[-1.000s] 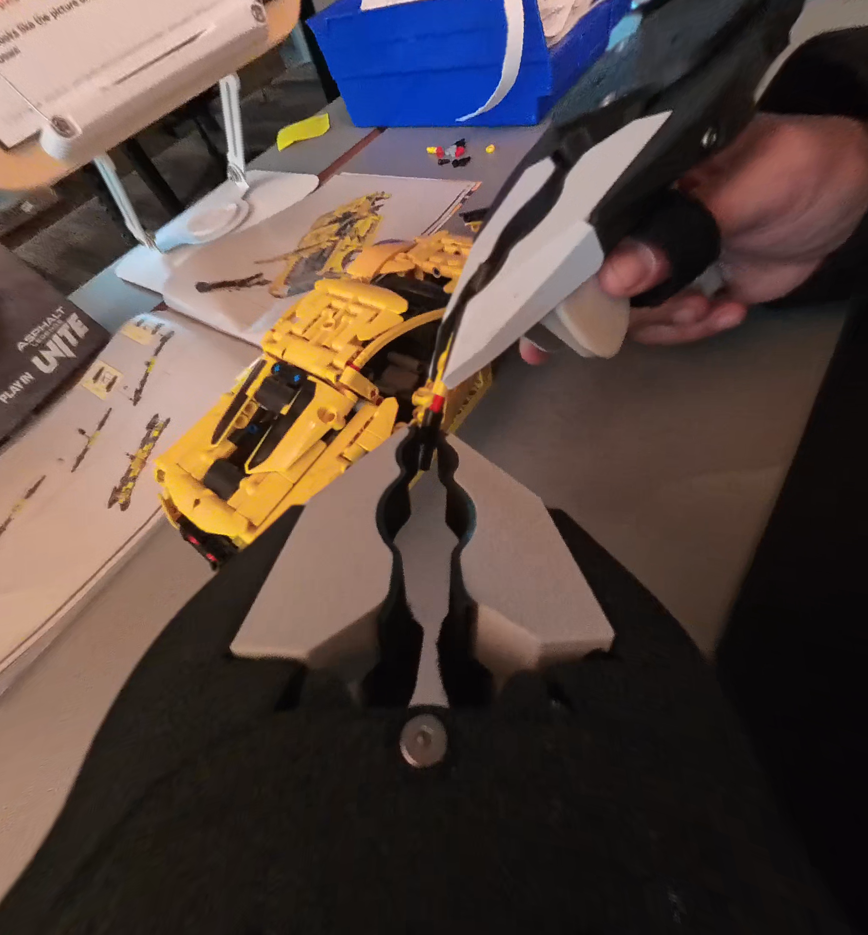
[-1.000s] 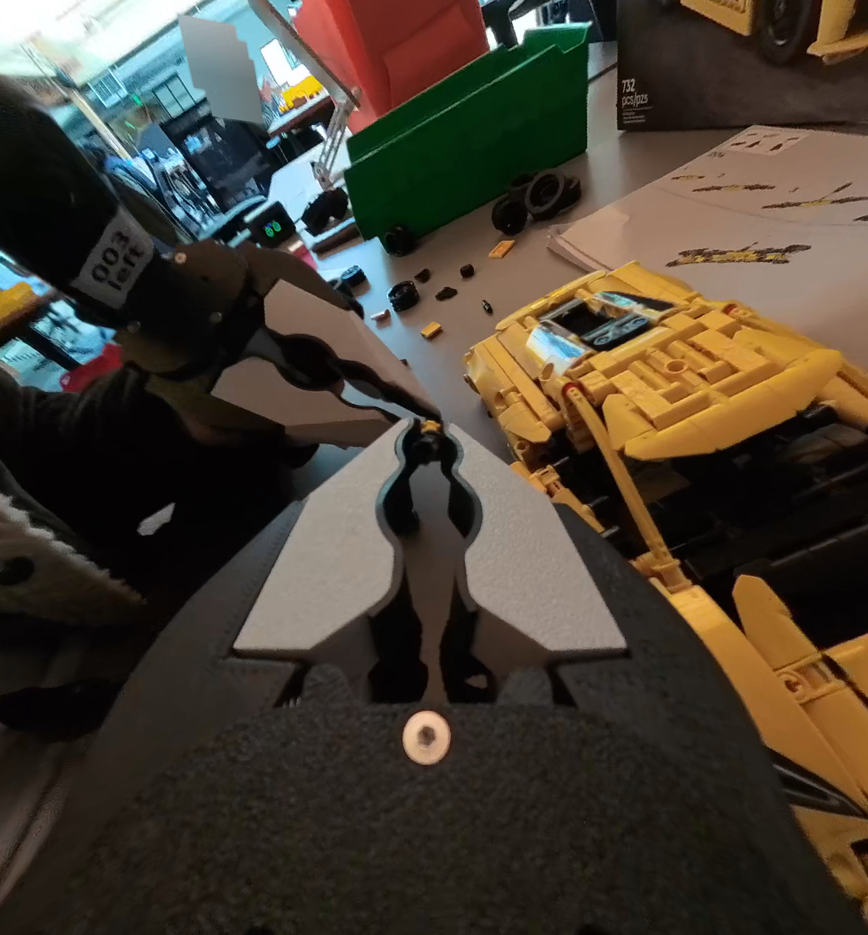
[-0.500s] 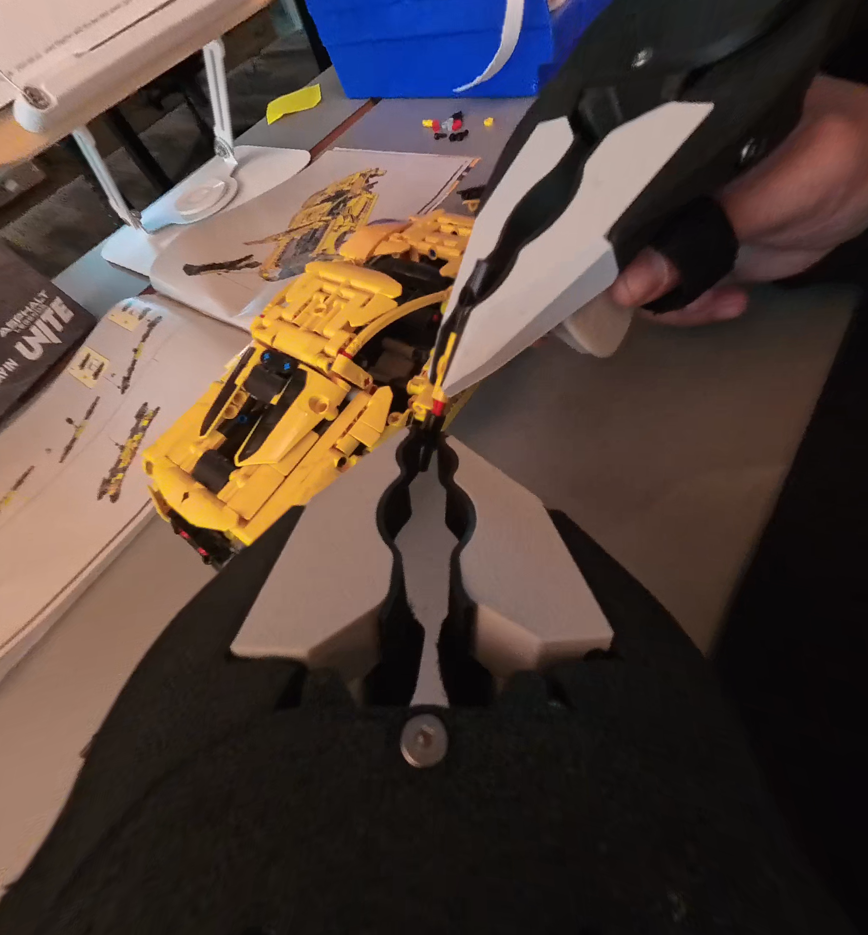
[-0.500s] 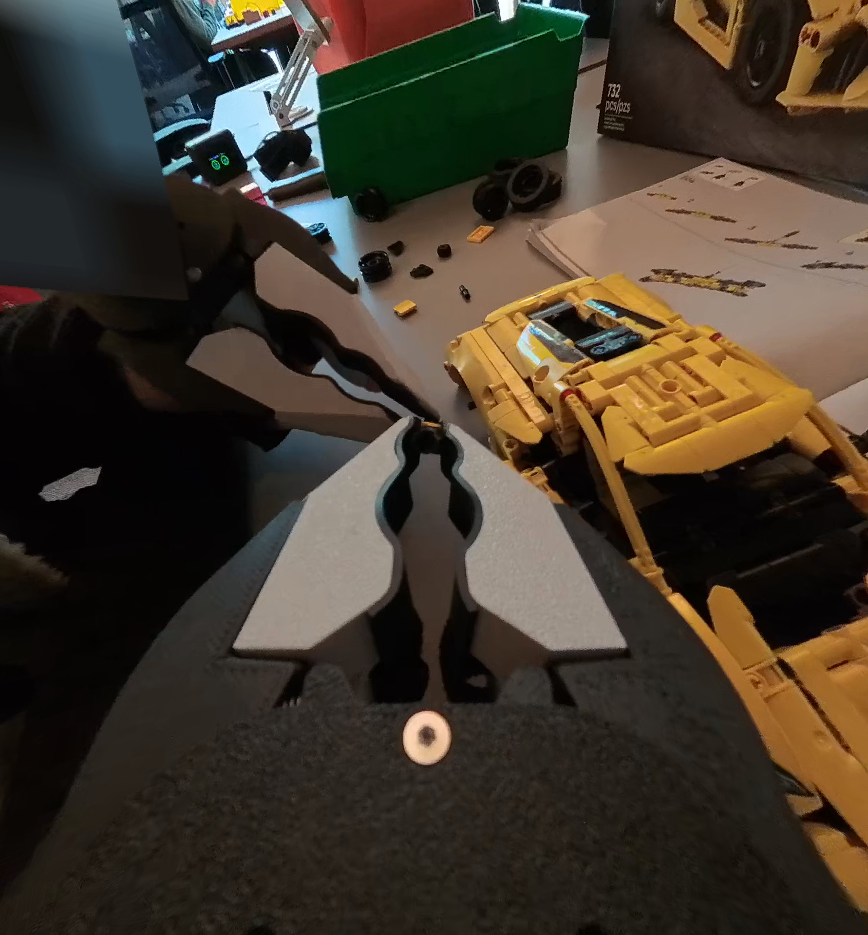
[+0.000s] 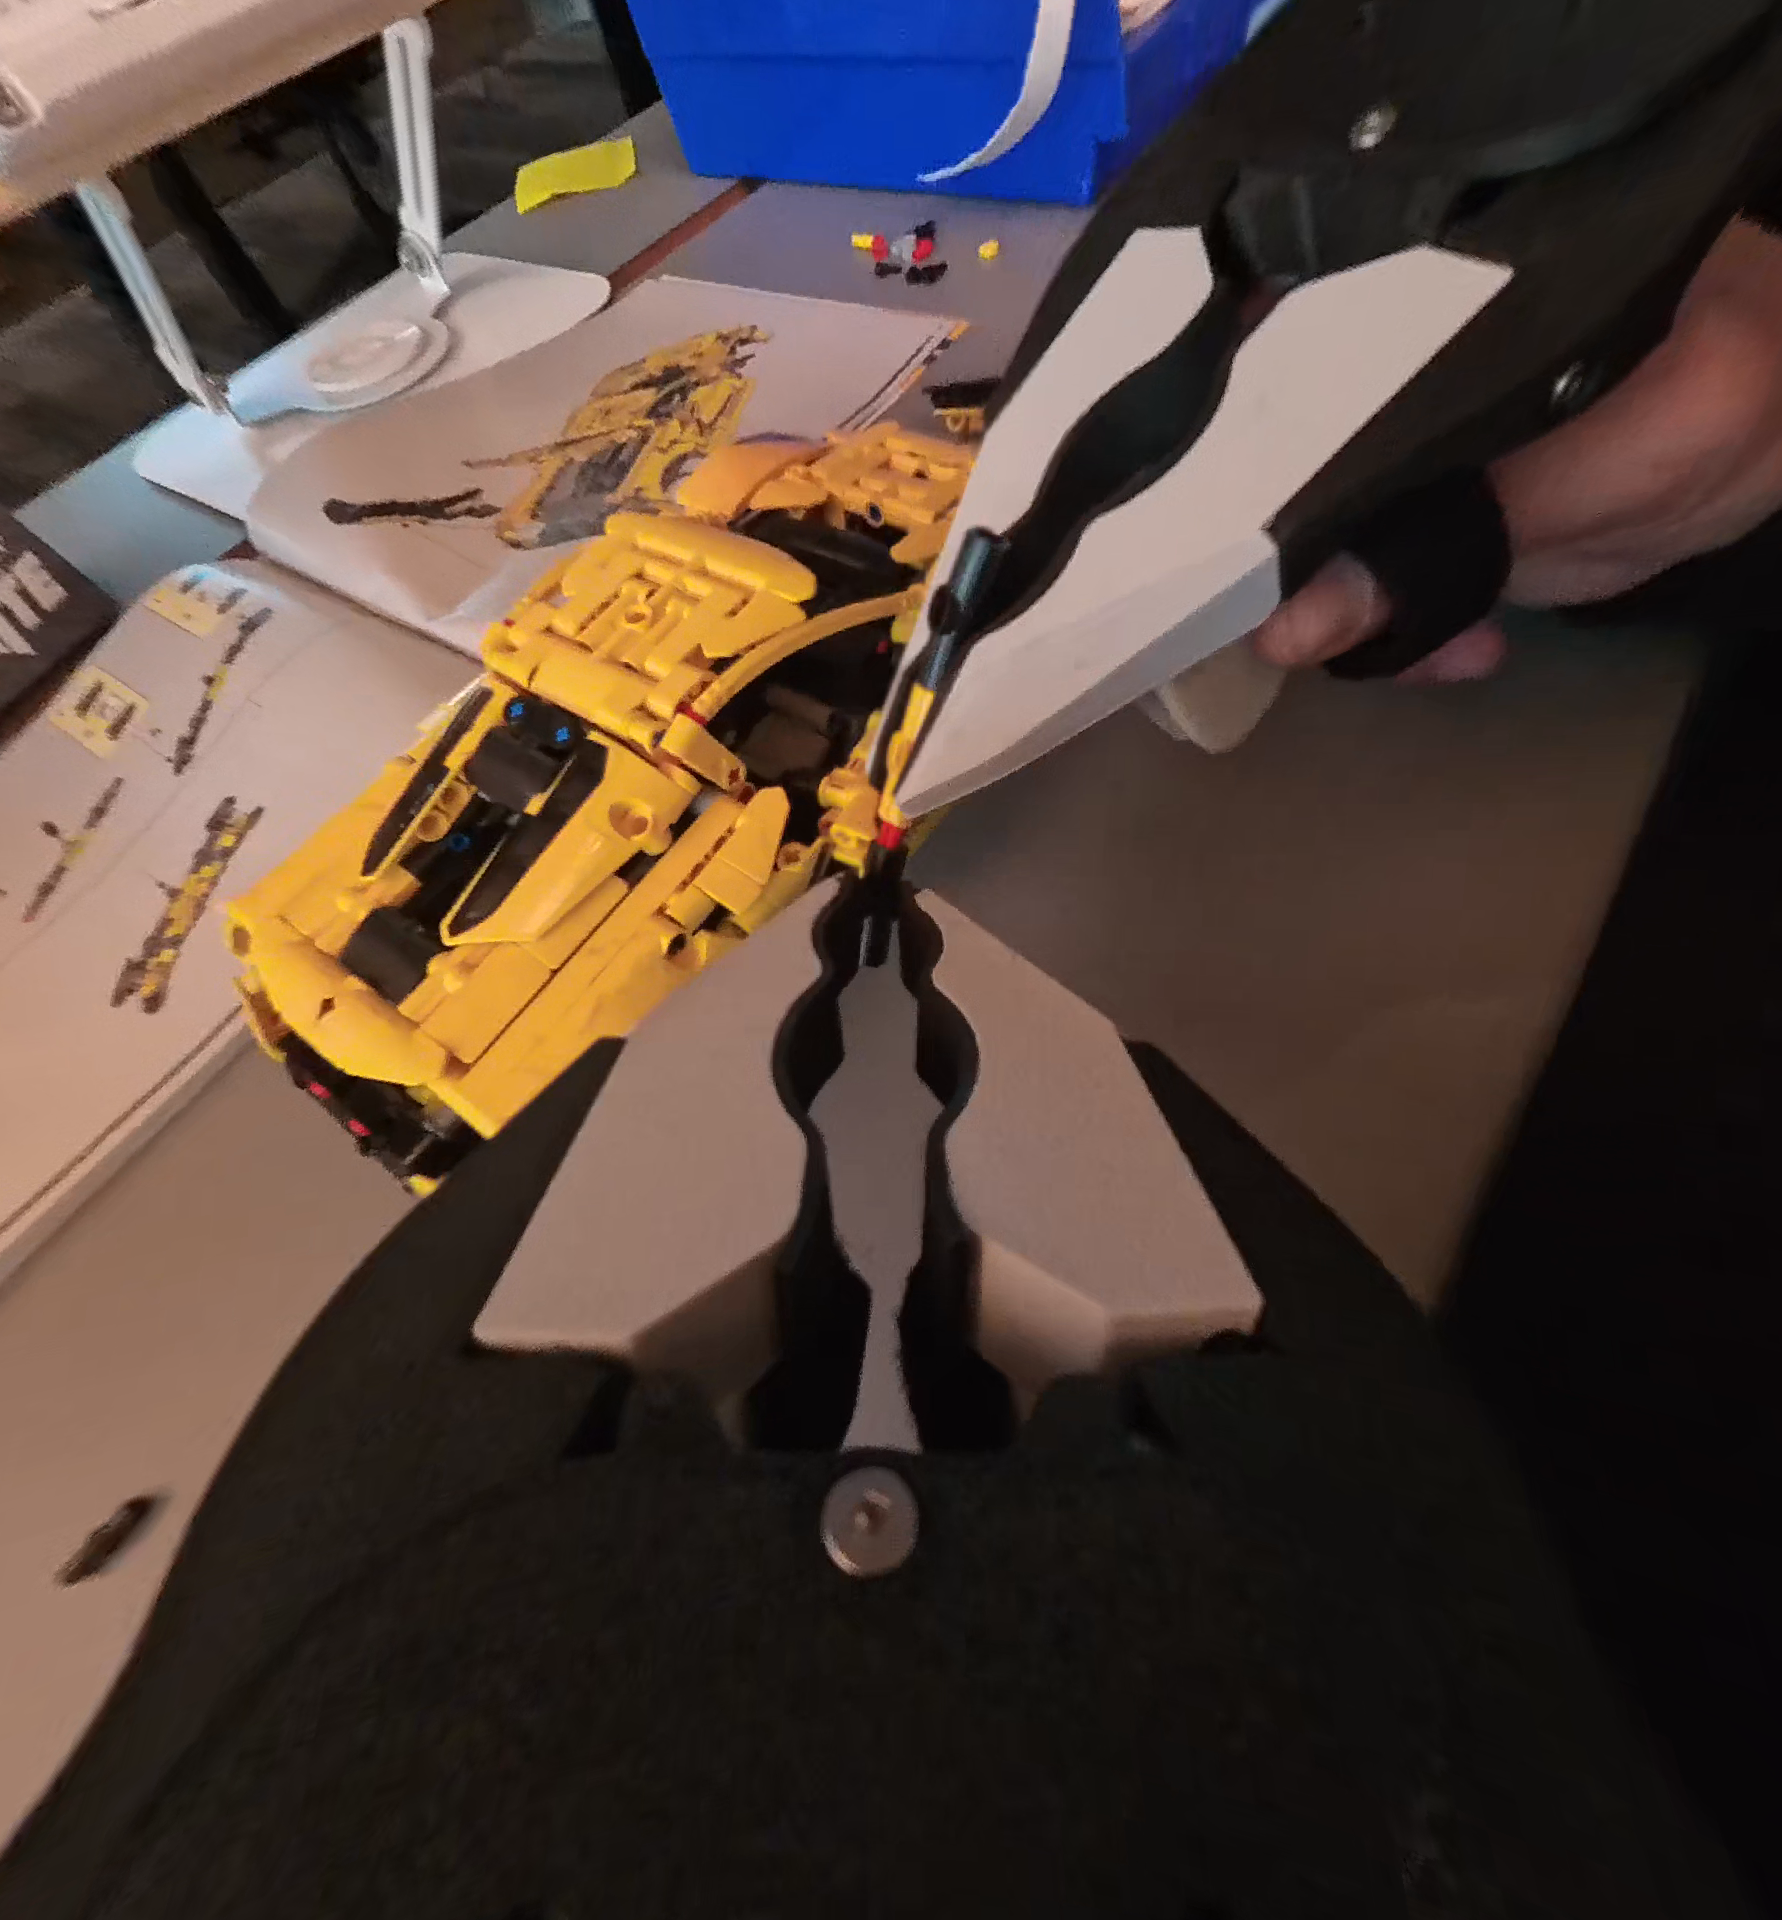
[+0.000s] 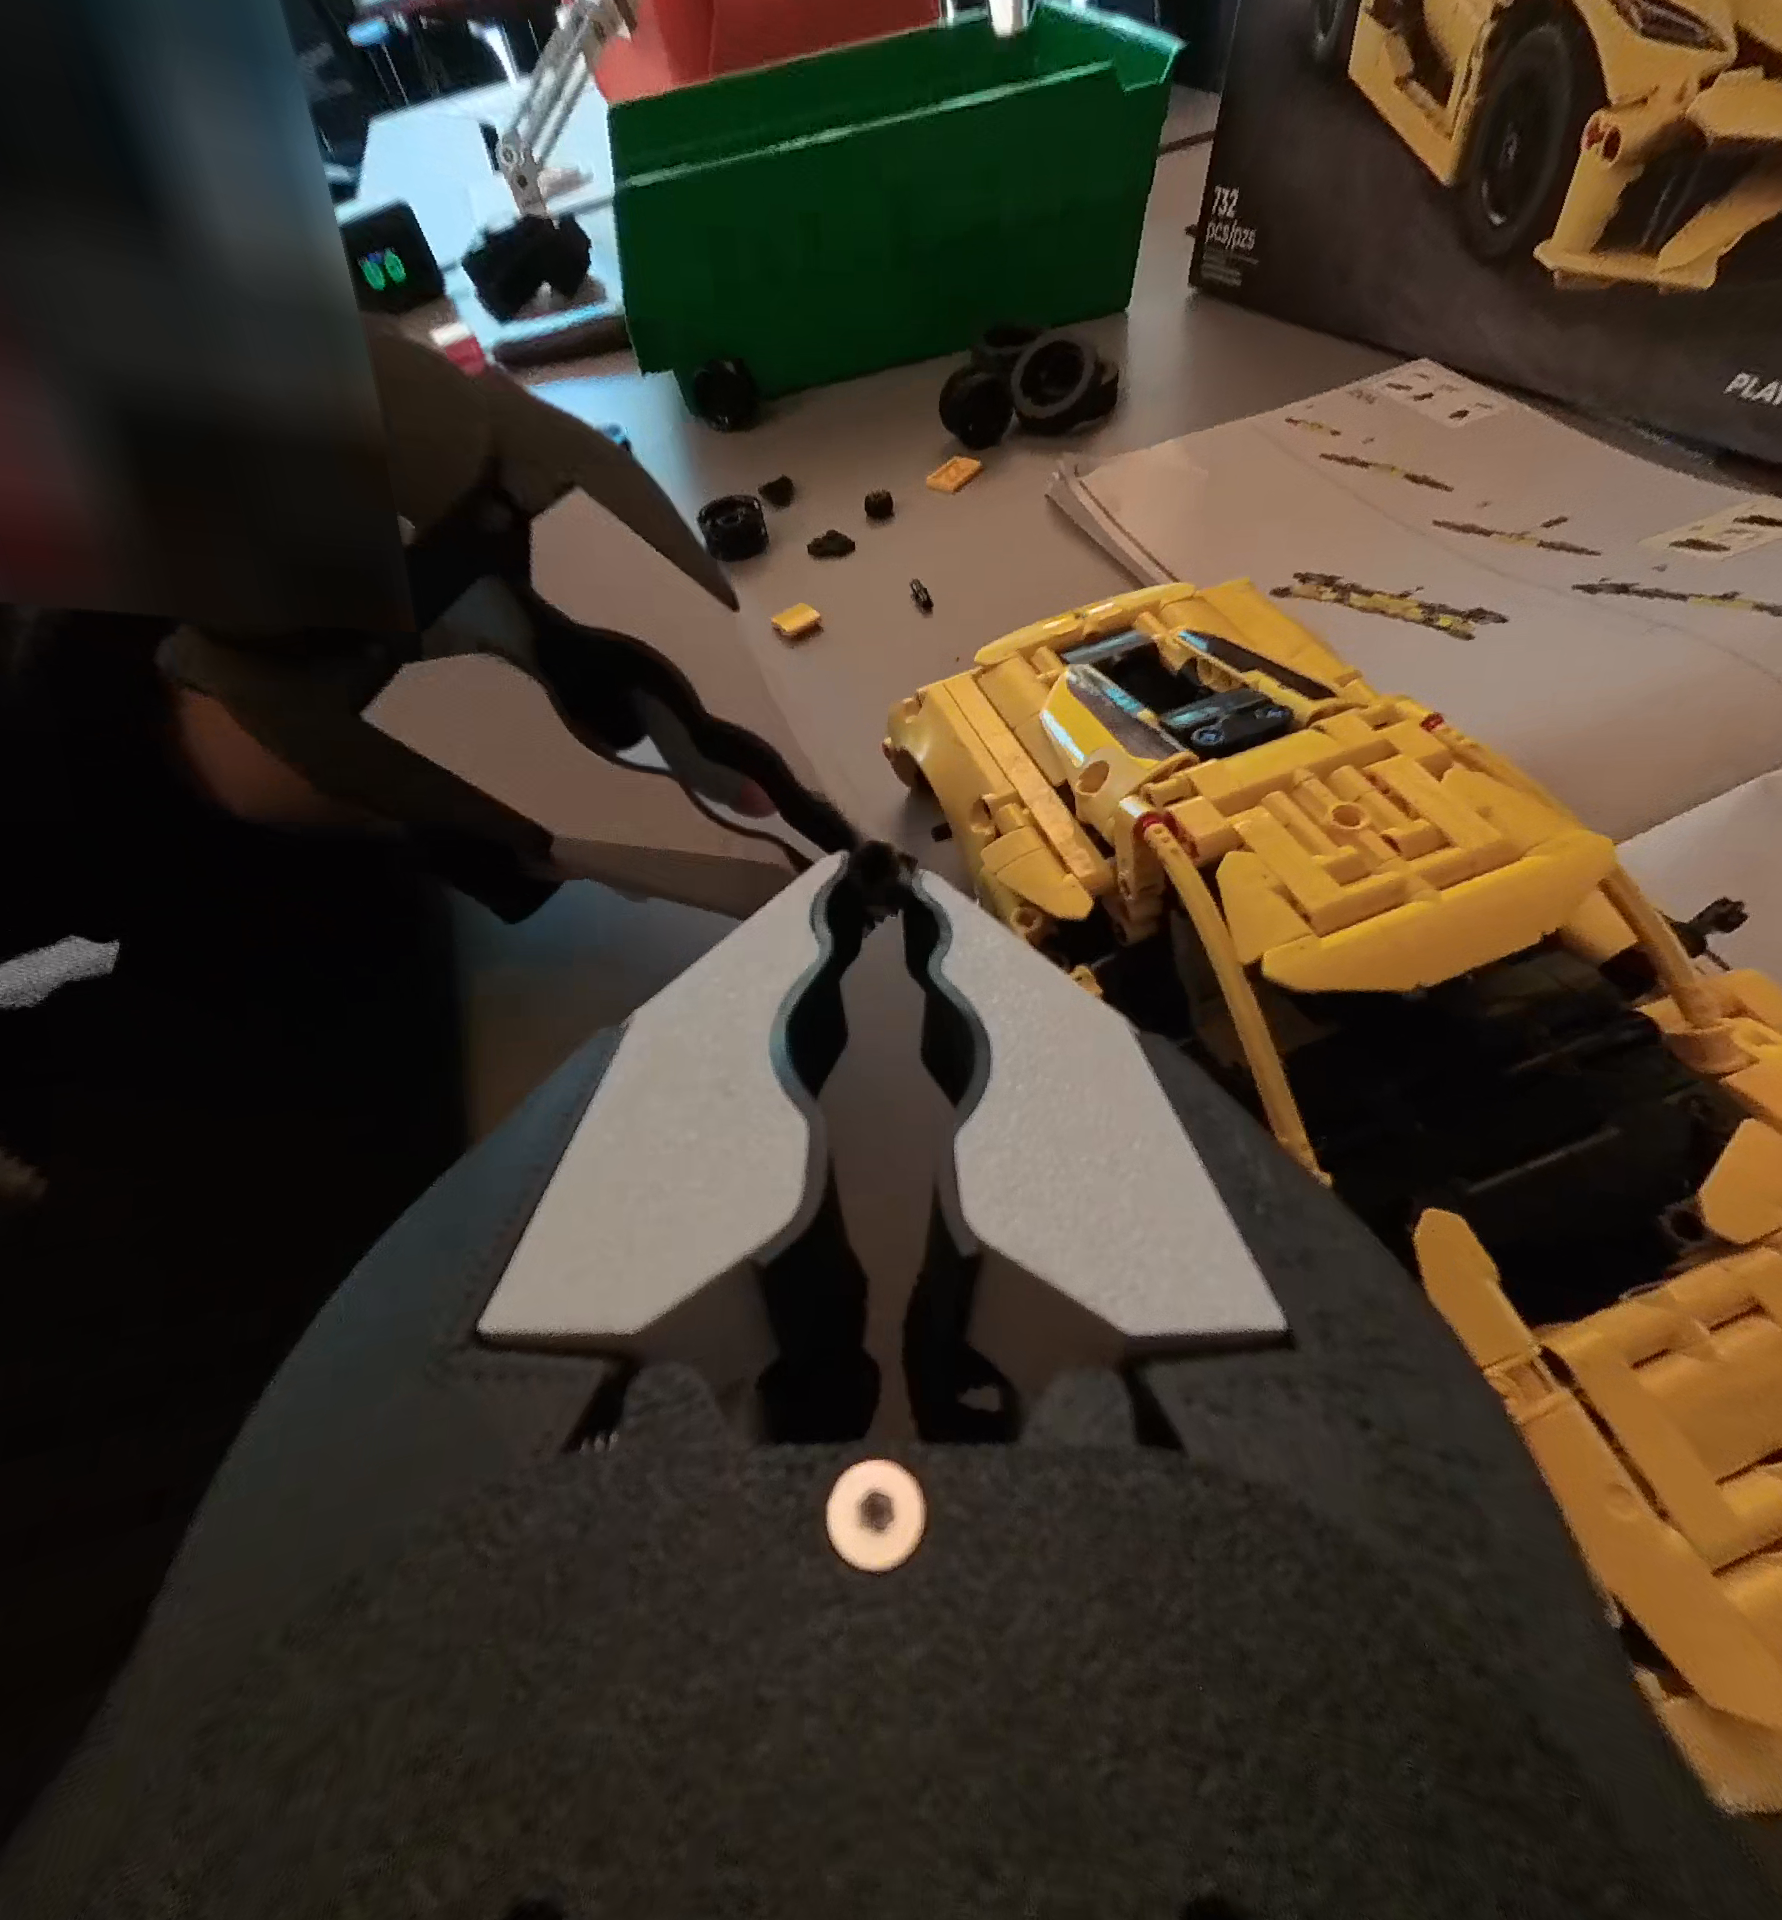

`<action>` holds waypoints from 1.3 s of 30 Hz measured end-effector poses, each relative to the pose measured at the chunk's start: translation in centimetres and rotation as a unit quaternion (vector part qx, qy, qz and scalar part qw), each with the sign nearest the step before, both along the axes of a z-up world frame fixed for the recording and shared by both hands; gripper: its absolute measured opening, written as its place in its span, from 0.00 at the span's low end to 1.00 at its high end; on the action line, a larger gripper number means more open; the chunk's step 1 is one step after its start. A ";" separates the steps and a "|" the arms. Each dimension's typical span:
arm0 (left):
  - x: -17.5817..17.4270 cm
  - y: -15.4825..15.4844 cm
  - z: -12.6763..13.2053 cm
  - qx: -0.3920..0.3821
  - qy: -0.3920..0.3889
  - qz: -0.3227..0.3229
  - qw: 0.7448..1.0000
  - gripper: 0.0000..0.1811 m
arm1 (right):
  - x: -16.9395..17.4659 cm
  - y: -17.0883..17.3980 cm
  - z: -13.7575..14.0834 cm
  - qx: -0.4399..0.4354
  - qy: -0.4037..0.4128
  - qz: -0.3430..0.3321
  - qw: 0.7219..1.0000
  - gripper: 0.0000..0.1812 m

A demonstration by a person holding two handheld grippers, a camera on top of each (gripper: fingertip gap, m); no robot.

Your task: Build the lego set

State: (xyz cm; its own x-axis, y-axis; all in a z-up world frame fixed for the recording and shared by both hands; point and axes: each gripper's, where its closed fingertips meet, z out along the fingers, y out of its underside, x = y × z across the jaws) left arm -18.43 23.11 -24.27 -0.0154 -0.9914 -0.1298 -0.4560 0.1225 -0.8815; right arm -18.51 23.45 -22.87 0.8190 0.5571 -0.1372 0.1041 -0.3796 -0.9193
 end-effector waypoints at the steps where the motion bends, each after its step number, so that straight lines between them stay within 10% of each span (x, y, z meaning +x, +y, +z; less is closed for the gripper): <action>1: 0.0 -0.1 0.5 -0.010 -0.016 -0.005 1.000 0.03 | 0.0 0.0 0.6 0.004 0.025 0.001 1.000 0.04; 7: -0.2 -0.6 2.8 -0.084 -0.094 -0.033 0.991 0.05 | 0.6 -0.5 2.4 -0.041 0.204 0.042 0.977 0.04; 21: -1.1 -1.7 5.2 -0.253 -0.156 -0.104 0.949 0.13 | 0.5 -1.8 5.0 -0.039 0.307 0.101 0.946 0.04; 39: -1.9 -4.5 3.8 -0.257 -0.097 -0.174 0.946 0.03 | -1.4 -3.9 3.9 -0.064 0.253 0.172 0.950 0.04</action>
State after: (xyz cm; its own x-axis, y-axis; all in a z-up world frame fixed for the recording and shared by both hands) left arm -20.30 18.59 -20.46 -0.3767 -0.8638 0.3345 -0.2908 -0.2325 -0.9281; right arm -19.94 19.52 -18.93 0.4026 0.7316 -0.5502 -0.2012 -0.5157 -0.8328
